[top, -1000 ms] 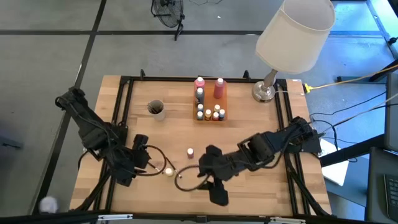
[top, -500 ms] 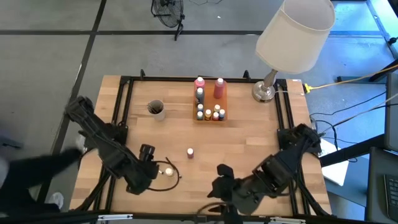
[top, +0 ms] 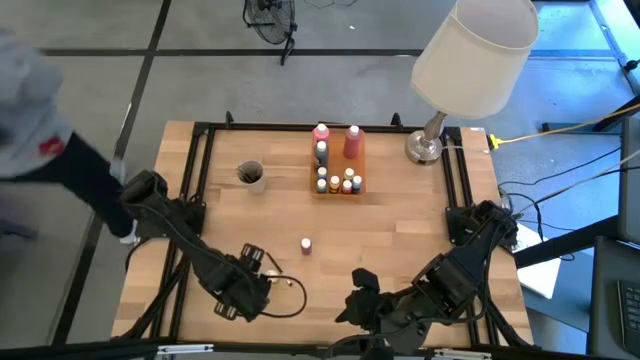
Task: Pick & Place Paint Supplies
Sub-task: Put the bottom silver paint brush into the white cup
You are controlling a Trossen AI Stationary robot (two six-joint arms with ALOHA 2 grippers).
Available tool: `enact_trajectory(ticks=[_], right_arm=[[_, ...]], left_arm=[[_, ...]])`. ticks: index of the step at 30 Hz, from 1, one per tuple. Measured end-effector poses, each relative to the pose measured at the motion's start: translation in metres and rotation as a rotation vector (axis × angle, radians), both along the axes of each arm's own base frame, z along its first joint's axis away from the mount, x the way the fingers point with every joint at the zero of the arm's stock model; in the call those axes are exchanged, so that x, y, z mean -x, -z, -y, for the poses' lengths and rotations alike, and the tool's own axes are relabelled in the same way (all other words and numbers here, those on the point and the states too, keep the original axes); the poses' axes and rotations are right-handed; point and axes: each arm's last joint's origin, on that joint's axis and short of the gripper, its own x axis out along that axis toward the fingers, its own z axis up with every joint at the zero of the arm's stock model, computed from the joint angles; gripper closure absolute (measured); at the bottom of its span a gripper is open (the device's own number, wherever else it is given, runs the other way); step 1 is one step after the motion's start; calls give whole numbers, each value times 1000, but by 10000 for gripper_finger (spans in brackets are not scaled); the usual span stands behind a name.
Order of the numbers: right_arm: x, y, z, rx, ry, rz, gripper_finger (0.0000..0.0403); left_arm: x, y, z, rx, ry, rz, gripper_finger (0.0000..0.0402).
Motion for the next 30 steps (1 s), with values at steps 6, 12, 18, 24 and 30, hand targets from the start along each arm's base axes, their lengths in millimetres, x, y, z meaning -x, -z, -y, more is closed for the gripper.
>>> enact_trajectory(ticks=[6, 12, 18, 24, 30], right_arm=[[1, 0, -1, 1, -3, -1, 200], [1, 0, -1, 3, -3, -4, 203], [1, 2, 2, 43, 40, 5, 216], [-6, 2, 10, 46, 66, 4, 224], [-10, 2, 14, 45, 75, 2, 224]], left_arm=[[-9, 10, 1, -24, 39, 3, 167], [-5, 22, -7, 9, 26, 34, 167], [-1, 34, -11, 70, 39, 88, 167], [3, 59, -15, 70, 74, 73, 167], [1, 70, -16, 55, 67, 155, 167]])
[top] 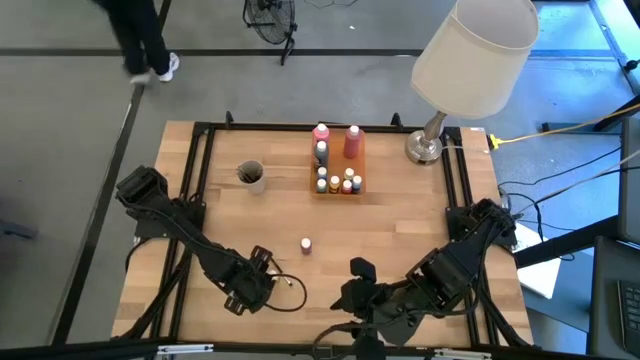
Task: Pick & Place Paint Supplies
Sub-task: Put the bottom silver paint brush into the white cup
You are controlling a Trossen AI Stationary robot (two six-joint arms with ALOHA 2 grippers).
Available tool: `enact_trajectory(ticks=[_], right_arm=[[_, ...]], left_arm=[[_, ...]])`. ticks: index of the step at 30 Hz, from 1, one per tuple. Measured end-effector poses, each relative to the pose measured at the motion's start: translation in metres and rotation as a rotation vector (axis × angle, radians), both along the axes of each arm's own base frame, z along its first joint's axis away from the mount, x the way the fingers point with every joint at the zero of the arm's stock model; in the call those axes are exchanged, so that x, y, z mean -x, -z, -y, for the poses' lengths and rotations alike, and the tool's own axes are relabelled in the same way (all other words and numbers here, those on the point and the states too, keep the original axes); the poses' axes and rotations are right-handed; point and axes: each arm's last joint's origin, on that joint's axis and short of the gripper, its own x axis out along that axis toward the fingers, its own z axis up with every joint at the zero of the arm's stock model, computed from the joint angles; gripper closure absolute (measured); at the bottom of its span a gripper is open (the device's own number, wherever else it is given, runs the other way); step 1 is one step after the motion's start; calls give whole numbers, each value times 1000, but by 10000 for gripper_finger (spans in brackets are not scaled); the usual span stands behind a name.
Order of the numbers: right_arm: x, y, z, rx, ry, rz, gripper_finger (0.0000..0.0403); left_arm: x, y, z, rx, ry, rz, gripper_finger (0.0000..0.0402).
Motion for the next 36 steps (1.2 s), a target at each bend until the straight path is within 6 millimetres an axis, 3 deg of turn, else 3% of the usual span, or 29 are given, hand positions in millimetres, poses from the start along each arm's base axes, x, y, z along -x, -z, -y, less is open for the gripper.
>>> enact_trajectory(ticks=[16, 36], right_arm=[[-10, -1, 12, -8, 37, 5, 224], [-12, 0, 15, -20, 22, -16, 224]], left_arm=[[-1, 24, -19, 40, -42, -38, 167], [-10, 35, -20, 54, -27, -44, 167]])
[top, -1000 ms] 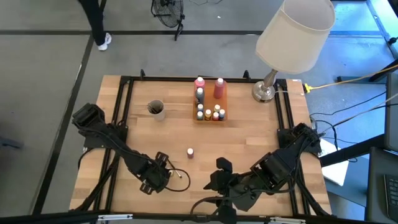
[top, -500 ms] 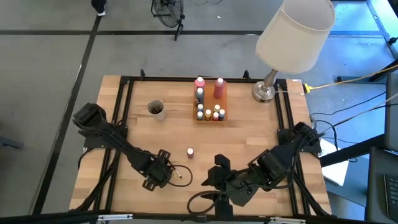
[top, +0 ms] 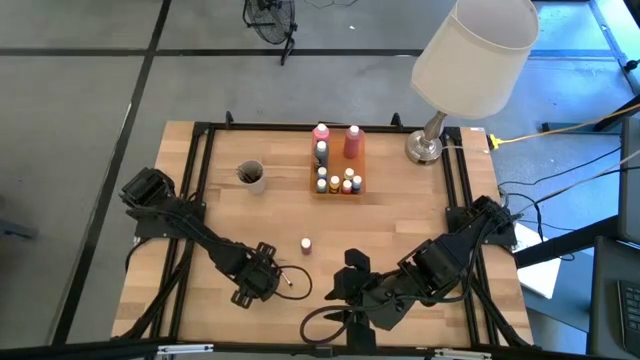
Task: Pick & Place Paint Supplies
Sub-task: Put the bottom silver paint brush into the white cup
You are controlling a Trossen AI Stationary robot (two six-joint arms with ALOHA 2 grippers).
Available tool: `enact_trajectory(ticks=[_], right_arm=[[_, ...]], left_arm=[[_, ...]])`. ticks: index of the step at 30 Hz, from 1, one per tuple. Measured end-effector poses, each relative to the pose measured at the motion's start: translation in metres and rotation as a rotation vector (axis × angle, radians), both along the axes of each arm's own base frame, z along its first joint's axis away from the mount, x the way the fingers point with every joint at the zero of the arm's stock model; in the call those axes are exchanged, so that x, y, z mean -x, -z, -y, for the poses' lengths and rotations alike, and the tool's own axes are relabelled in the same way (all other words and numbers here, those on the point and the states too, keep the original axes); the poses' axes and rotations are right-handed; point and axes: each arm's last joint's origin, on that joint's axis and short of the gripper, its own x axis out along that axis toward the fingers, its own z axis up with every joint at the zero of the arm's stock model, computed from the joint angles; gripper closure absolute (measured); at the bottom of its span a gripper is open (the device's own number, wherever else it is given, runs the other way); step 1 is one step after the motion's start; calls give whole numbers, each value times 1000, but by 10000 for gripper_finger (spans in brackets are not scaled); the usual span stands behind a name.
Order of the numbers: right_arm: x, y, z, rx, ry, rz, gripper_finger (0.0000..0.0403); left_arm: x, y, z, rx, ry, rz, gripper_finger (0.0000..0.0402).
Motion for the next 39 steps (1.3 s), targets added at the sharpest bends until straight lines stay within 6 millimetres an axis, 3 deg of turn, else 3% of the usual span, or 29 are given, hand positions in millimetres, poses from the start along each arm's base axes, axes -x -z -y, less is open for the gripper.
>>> enact_trajectory(ticks=[16, 23, 31, 39], right_arm=[[1, 1, 1, 17, -7, -14, 224], [1, 2, 1, 27, -14, -15, 224], [-1, 2, 4, 37, -10, -19, 224], [-1, 2, 4, 40, -10, -17, 224]], left_arm=[[1, 1, 0, 15, 2, -11, 167], [9, 15, -5, 16, -30, -11, 167], [8, 16, -4, 26, -19, 12, 167], [8, 16, -5, 19, -18, 2, 195]])
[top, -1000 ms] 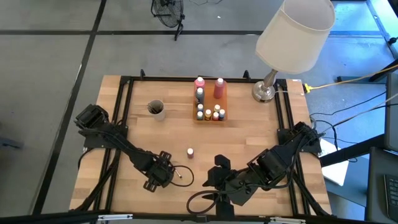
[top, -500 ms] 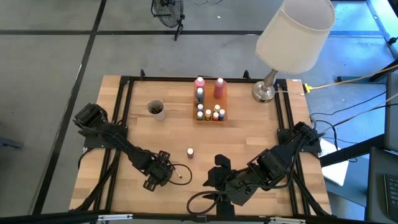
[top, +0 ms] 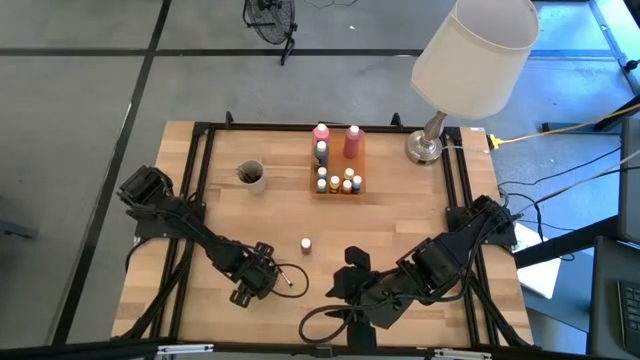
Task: Pick & Place Paint Supplies
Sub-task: Put the bottom silver paint brush into the white cup
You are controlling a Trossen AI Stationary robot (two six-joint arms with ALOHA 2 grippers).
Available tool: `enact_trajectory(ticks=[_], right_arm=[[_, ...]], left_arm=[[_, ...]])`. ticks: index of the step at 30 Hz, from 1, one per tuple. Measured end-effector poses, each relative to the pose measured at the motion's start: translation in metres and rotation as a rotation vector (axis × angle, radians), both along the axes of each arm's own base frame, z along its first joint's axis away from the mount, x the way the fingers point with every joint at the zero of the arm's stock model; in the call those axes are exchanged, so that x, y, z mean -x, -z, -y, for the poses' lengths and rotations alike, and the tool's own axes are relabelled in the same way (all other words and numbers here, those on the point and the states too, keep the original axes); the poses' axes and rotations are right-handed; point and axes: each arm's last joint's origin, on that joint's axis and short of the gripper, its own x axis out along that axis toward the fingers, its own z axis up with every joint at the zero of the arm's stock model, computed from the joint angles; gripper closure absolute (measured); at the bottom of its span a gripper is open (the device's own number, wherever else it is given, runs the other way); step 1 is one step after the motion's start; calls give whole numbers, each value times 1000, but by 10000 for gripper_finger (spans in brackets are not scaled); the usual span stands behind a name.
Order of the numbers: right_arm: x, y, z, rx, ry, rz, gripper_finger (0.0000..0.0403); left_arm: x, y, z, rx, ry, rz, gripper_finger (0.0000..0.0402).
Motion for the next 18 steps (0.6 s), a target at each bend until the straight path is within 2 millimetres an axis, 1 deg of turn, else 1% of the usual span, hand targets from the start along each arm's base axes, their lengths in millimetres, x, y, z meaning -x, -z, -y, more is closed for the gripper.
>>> enact_trajectory(ticks=[11, 18], right_arm=[[0, 0, 0, 0, 0, 0, 224], [0, 0, 0, 0, 0, 1, 224]], left_arm=[[0, 1, 0, -5, 3, -4, 251], [0, 1, -1, -5, 7, -5, 294]])
